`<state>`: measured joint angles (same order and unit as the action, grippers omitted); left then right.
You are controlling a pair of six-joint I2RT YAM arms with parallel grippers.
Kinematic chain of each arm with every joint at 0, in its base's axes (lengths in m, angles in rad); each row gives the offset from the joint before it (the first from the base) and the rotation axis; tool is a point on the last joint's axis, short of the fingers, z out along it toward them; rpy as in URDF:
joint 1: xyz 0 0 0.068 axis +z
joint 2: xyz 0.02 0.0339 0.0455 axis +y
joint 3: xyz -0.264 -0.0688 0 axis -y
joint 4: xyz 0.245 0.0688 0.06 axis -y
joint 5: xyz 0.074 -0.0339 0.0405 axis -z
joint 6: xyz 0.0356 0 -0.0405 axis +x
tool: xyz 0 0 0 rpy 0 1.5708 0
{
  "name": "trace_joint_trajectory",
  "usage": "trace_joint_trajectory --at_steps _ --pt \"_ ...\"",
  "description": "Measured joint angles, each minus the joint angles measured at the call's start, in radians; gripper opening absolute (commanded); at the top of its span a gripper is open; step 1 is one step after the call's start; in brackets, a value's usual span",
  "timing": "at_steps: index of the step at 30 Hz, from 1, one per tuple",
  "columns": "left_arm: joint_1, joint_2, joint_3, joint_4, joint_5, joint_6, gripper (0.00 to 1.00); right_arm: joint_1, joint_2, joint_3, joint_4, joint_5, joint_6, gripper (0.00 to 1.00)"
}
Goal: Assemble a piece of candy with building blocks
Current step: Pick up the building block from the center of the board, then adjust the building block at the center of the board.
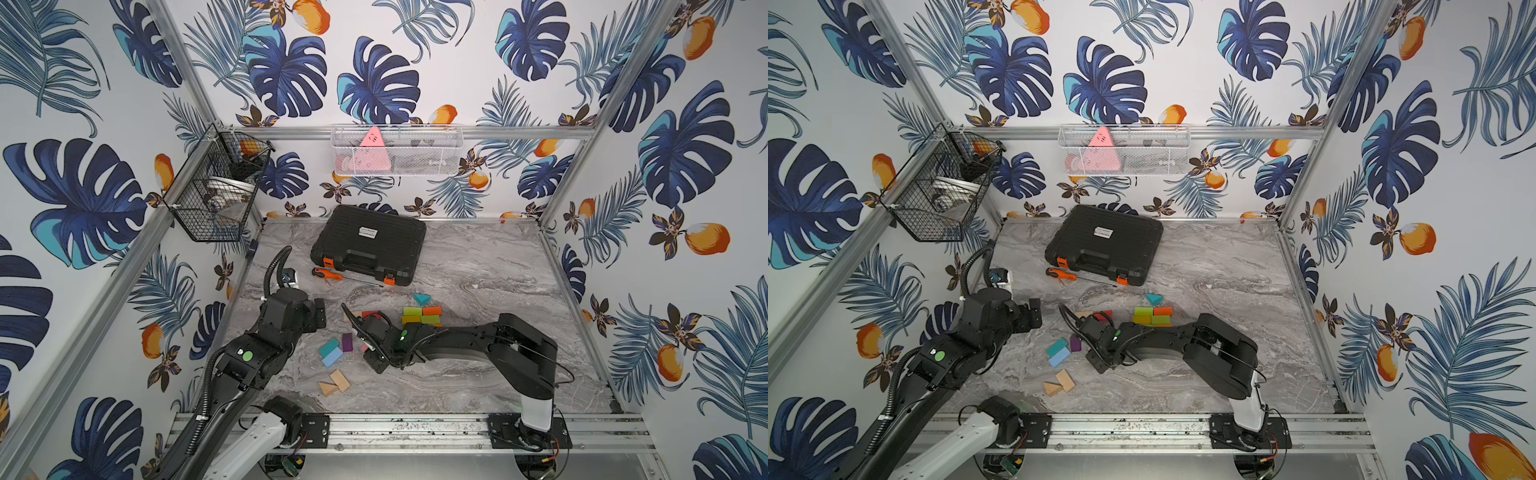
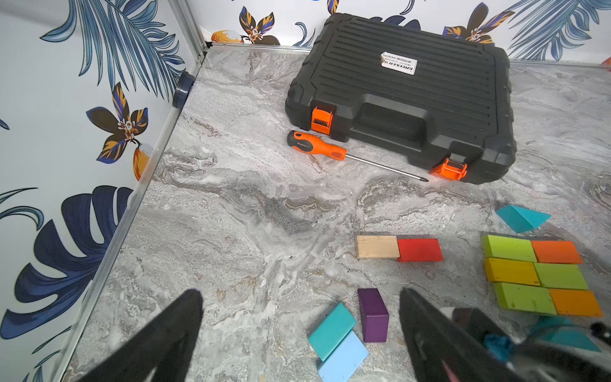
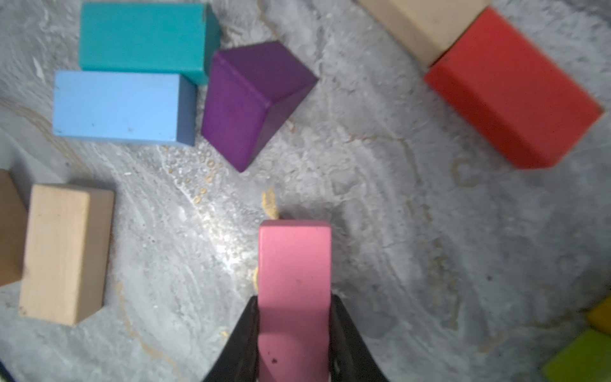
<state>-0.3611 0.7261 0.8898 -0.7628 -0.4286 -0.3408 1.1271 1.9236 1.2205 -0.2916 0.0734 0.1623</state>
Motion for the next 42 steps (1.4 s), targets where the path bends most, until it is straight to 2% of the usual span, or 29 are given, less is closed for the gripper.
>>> trace_joint_trajectory --at_steps 5,10,16,29,42 --pt "0.0 -0.003 0.0 0.0 -0.006 0.0 0.97 -0.029 0.018 0.06 -0.004 -0.085 -0.12 0.16" --pt "0.0 -0.004 0.0 0.0 -0.014 0.0 0.97 -0.031 0.071 0.117 -0.027 -0.118 -0.202 0.16" --pt "0.0 0.0 0.0 0.0 -0.016 0.0 0.97 -0.038 0.17 0.214 -0.077 -0.13 -0.253 0.16" --pt "0.0 0.01 0.0 0.001 -0.013 0.0 0.97 -0.047 0.306 0.386 -0.053 -0.191 -0.301 0.16" --pt "0.0 0.009 0.0 0.002 -0.012 0.0 0.97 -0.101 0.212 0.262 -0.065 -0.205 -0.411 0.17"
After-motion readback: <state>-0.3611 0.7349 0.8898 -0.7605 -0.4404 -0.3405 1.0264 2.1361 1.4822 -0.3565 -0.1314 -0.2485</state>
